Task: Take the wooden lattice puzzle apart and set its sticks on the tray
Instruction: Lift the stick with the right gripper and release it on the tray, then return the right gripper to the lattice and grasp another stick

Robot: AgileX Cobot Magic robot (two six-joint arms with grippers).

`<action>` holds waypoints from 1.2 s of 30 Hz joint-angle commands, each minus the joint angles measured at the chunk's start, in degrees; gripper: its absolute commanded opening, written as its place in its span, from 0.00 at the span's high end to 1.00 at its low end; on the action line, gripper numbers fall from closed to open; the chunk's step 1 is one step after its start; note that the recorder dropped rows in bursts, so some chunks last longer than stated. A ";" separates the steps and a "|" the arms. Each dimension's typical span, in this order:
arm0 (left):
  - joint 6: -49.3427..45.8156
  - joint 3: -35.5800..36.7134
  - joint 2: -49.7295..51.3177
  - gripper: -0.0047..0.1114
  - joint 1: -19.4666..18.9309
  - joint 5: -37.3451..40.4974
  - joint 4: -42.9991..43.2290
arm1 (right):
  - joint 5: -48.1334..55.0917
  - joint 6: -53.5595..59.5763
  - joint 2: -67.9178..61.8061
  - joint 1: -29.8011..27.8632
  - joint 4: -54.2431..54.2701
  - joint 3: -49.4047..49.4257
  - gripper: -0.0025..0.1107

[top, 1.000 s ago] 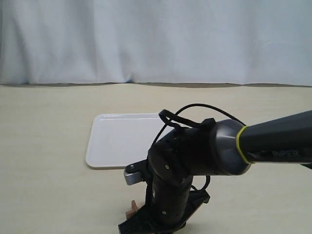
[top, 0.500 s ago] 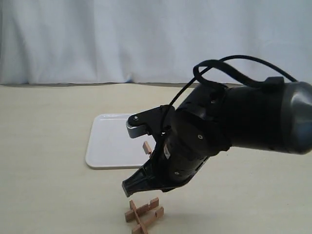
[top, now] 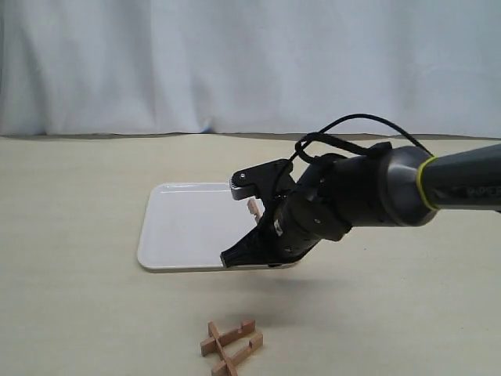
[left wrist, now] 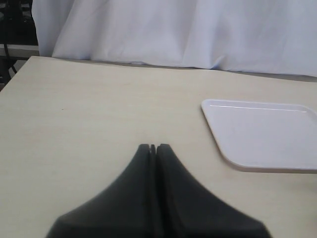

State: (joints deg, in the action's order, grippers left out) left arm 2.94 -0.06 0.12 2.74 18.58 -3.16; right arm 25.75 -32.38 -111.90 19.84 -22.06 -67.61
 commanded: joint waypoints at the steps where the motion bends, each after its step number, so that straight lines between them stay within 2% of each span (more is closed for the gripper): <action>1: -0.06 0.06 -0.12 0.96 0.01 -0.33 0.14 | -9.61 -1.26 -2.07 -2.45 -1.59 -0.35 0.94; 7: -0.06 0.06 -0.12 0.96 0.01 -0.43 0.14 | -11.69 -6.40 -5.55 -5.21 -1.59 -2.37 0.90; 10: -0.06 0.06 -0.12 0.96 0.01 -0.43 0.14 | -12.41 -6.40 -7.26 -5.21 -1.23 -3.77 0.78; 15: -0.06 0.06 -0.12 0.96 0.01 -0.43 0.14 | -12.68 -6.60 -8.21 -5.21 -0.75 -4.95 0.48; 18: -0.06 0.06 -0.12 0.96 0.01 -0.43 0.14 | -11.53 -5.48 -6.41 -4.73 -0.75 -4.95 0.40; 23: -0.06 0.06 -0.12 0.96 0.01 -0.43 0.14 | -5.58 -2.47 -0.34 -3.45 -0.75 -4.95 0.40; 27: -0.06 0.06 -0.12 0.96 0.01 -0.43 0.14 | 3.15 0.91 3.36 -1.31 -0.75 -4.95 0.40; 36: -0.06 0.06 -0.12 0.96 0.01 -0.31 0.14 | 21.66 10.94 6.05 8.31 1.31 -4.95 0.40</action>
State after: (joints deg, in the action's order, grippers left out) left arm 2.94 -0.06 0.12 2.74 18.58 -3.16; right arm 42.83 -25.48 -106.88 25.11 -22.16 -72.55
